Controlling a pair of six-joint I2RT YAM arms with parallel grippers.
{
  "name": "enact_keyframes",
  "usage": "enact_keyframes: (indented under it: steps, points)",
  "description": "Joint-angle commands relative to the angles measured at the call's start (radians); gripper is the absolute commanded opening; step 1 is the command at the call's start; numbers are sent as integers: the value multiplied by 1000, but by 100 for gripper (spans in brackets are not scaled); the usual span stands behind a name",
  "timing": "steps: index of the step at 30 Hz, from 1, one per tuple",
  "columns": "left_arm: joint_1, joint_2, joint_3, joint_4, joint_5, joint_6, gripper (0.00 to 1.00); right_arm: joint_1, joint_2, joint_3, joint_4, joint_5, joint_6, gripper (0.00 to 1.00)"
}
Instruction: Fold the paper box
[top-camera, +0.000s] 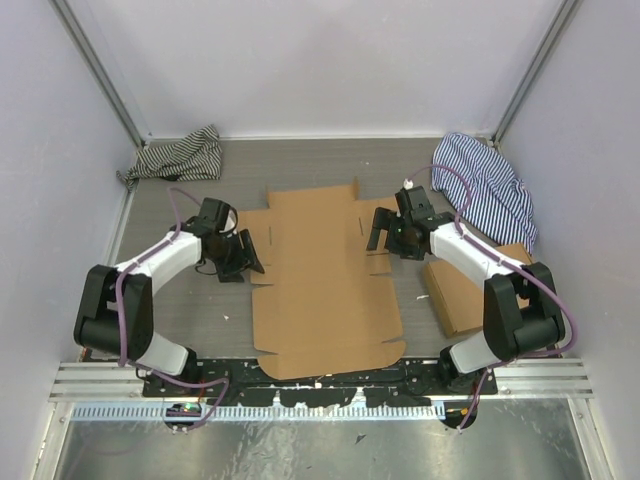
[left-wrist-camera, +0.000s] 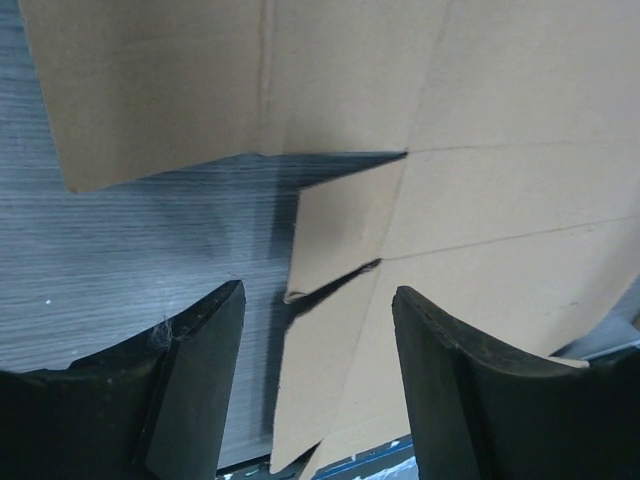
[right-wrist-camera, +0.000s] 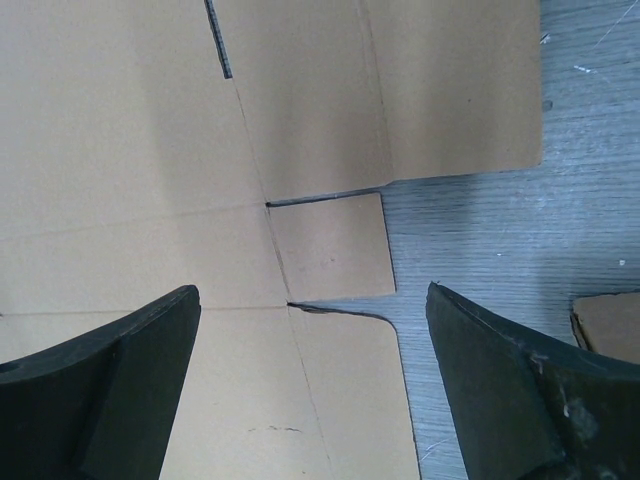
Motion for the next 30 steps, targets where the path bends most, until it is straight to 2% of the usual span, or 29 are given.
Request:
enact_keyframes:
  steps: [1, 8, 10, 12, 15, 21, 30]
  points:
    - [-9, 66, -13, 14, -39, 18, 67, -2, -57, 15, 44, 28, 18, 100]
    - [-24, 143, -1, 72, -15, 7, 61, -2, -63, 12, 42, 33, 12, 100]
    - [-25, 150, -5, 92, -1, 5, 56, -2, -63, 8, 42, 33, 11, 100]
    - [-28, 151, -7, 107, 10, 3, 48, -2, -62, 5, 43, 36, 9, 100]
    - [-29, 153, 1, 103, 11, 7, 30, -2, -57, 1, 42, 38, 9, 100]
    - [-29, 125, 34, 37, -31, 29, 0, -2, -33, 9, 40, 41, 14, 100]
    - [-29, -5, 87, -50, -89, 17, 0, -2, 38, 22, 39, 2, 29, 100]
